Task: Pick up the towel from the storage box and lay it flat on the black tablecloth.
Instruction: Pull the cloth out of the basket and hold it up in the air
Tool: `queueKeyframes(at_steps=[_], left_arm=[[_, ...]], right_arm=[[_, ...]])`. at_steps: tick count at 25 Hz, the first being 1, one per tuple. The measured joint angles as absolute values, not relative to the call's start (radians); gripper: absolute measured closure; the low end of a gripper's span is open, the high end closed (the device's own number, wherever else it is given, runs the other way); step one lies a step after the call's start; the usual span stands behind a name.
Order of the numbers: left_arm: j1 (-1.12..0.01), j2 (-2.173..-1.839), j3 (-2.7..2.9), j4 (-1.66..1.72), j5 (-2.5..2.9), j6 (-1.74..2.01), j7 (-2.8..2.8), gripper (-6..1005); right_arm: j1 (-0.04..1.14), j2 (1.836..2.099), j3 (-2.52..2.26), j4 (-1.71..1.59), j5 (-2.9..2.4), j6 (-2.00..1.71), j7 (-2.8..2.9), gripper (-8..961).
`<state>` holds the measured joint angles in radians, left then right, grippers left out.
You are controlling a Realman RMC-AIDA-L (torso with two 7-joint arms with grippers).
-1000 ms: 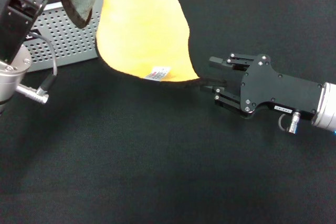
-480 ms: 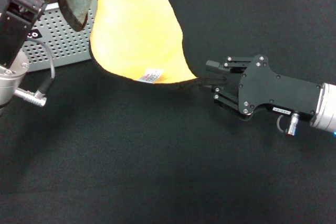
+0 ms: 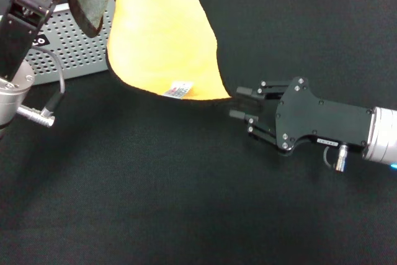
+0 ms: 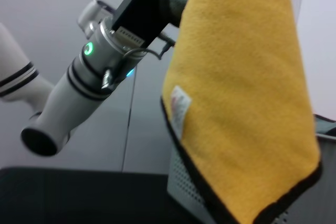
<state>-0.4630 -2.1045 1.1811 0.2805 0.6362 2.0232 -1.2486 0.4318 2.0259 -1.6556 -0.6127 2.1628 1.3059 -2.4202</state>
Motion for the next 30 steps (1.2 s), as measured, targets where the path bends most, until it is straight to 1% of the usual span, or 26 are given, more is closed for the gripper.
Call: queueKeyframes(at_steps=[4,11,30], left_arm=[[-0.462,-2.104,1.181,0.278,0.636,2.022,-1.249,963],[-0.461,-2.105,1.182,0.265,0.626,2.02,-1.249,963],[-0.461,-2.105,1.181,0.251,0.614,2.018,-1.224,963]], right_arm=[[0.421,2.025,-1.656,-0.653,2.109,1.276,-2.448,647],[0.367,2.025,-1.671,-0.777,2.069,1.178,-2.453,647],[0.363,2.026,-1.678,-0.827,2.068,1.15,-2.464,646]])
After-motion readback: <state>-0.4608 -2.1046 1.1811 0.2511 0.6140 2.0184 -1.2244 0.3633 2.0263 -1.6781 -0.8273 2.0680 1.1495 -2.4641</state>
